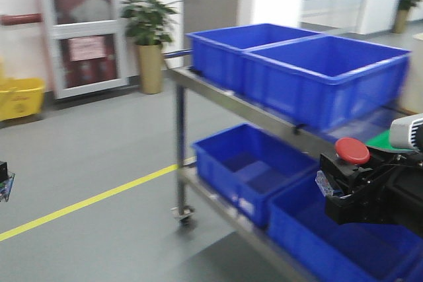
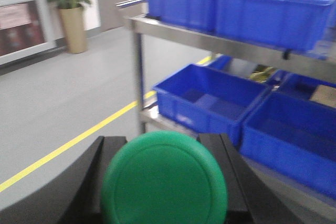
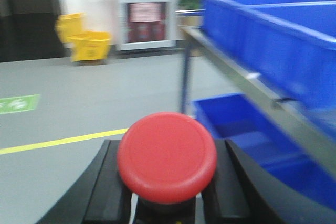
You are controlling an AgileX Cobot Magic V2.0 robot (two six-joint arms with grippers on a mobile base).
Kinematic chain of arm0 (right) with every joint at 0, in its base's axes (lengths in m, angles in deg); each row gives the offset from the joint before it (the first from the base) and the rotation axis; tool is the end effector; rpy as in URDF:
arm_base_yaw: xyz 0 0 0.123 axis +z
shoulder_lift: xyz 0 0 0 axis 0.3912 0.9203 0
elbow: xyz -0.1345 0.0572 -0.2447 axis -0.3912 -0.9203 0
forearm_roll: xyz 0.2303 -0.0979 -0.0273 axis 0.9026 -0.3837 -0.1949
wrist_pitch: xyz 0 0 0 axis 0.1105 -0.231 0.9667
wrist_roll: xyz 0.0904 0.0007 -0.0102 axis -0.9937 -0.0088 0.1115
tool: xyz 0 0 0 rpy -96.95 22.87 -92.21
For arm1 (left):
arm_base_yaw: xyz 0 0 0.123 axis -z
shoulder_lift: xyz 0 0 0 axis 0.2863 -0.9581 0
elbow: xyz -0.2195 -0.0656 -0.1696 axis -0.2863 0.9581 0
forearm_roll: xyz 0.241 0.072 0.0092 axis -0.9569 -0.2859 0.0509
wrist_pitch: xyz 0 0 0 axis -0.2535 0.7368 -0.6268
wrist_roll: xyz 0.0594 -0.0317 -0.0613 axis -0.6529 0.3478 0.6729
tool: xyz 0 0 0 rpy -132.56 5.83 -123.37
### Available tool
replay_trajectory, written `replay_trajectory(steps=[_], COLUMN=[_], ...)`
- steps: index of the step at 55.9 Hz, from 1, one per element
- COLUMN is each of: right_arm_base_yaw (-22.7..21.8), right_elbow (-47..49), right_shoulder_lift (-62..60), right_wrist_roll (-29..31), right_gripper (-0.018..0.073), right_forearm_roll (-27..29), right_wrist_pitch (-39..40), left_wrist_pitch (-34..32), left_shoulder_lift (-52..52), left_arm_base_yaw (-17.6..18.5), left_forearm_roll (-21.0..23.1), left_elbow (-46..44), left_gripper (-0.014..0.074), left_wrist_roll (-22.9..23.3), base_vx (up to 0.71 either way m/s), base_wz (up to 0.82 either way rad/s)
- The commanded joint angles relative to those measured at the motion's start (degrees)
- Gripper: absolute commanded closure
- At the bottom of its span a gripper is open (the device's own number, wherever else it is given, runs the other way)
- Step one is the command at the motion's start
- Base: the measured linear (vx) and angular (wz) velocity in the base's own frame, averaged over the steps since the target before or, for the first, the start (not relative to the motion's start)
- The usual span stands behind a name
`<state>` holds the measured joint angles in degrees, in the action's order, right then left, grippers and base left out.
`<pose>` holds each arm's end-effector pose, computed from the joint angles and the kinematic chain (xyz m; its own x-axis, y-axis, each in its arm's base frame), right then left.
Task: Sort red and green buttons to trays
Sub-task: 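Drive the base to the shelf with green and red trays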
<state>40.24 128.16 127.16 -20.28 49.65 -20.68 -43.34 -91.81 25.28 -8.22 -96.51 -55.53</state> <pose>0.2229 0.0716 0.3522 -0.1226 -0.0503 -0.9912 -0.3229 0.9464 -0.0081 0.1734 -0.0367 0.3727 -0.1510 0.0457 -0.9875 0.2617 0.9651 0.0047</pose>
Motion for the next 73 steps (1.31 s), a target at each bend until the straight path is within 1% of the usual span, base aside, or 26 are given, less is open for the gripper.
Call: replay_trajectory(steps=[1,23,37,56,73], right_arm_base_yaw=[-0.08,-0.08,-0.08,-0.08,-0.08], right_elbow=[1.78,1.78,1.78,1.78,1.78], right_shoulder_lift=[-0.95,-0.95,-0.95,-0.95,-0.95], right_wrist_roll=[-0.08,-0.08,-0.08,-0.08,-0.08], right_gripper=[0.0568,0.0568,0.0568,0.0568,0.0568], right_forearm_roll=[0.08,0.02,-0.04,-0.04,-0.04], right_wrist_pitch=[4.04,4.04,4.04,4.04,4.04], left_wrist_pitch=[-4.24,-4.4,-4.43,-4.43,-4.43], left_shoulder_lift=[0.23,0.23,0.23,0.23,0.23], left_arm_base_yaw=[0.25,0.25,0.25,0.25,0.25], left_forearm_roll=[0.79,0.79,0.79,0.79,0.79], left_elbow=[-1.91,-1.91,-1.91,-1.91,-1.91], left_gripper=[0.0594,0.0594,0.0594,0.0594,0.0594], left_wrist_roll=[0.23,0.23,0.23,0.23,0.23], base_vx=[0.34,0.3,0.24,0.18,0.11], base_wz=[-0.8,-0.86,-0.71,-0.49,-0.29])
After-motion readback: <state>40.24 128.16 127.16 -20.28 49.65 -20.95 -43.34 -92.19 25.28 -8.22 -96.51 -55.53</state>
